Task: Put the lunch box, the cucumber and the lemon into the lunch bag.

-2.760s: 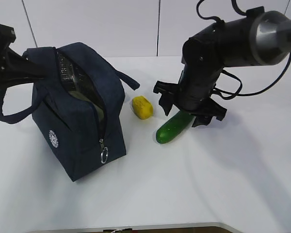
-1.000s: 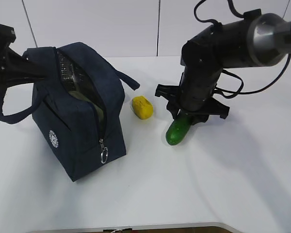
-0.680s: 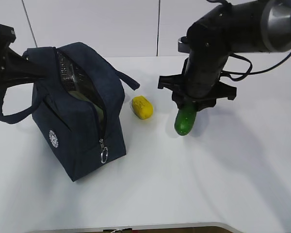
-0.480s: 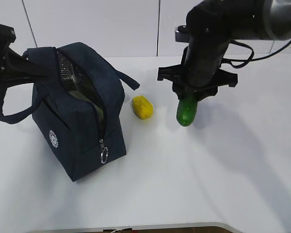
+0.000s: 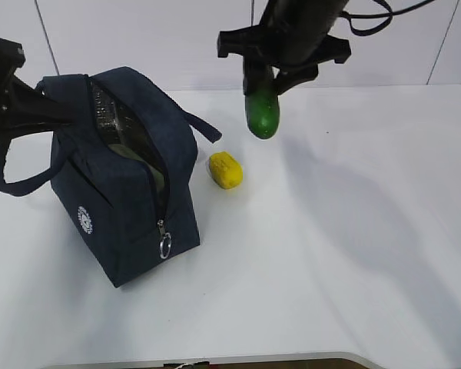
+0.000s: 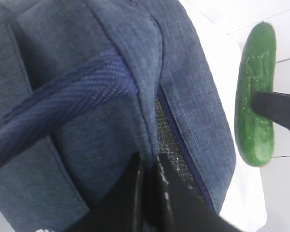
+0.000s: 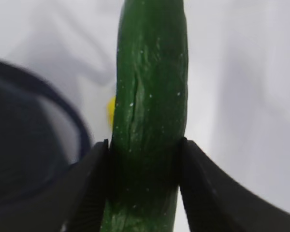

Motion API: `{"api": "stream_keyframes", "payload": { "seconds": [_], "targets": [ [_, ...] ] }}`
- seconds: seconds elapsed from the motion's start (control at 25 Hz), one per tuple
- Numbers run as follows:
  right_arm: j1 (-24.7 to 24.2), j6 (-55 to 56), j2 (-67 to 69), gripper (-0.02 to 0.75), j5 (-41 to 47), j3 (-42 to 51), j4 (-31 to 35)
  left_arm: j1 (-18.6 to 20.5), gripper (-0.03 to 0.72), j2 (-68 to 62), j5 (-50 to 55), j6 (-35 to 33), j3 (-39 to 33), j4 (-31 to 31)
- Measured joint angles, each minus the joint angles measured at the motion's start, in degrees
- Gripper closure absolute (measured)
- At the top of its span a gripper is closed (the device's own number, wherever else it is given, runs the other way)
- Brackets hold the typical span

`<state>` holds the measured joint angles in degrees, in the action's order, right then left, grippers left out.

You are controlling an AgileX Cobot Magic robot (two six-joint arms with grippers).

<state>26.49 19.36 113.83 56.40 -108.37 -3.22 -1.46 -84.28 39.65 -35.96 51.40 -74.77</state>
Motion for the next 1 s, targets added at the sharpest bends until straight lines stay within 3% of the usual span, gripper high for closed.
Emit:
{"api": "stream_keyframes", "payload": {
  "seconds": [0.2,0.52,1.0],
  "targets": [
    [0.00,-14.16,-0.05,0.378,0.12,-1.41,12.50,0.00,0.697,0.00,0.00,0.00,0.00,0.00],
    [0.00,-27.82,-0.05,0.378,0.23,-1.41,29.86,0.00,0.697,0.00,0.00,0.00,0.00,0.00],
    [5.81,-38.67,-0.05,0.379,-3.88,-1.41,33.63,0.00,0.697,0.00,1.22,-0.07,0.00,-2.04]
  ]
}}
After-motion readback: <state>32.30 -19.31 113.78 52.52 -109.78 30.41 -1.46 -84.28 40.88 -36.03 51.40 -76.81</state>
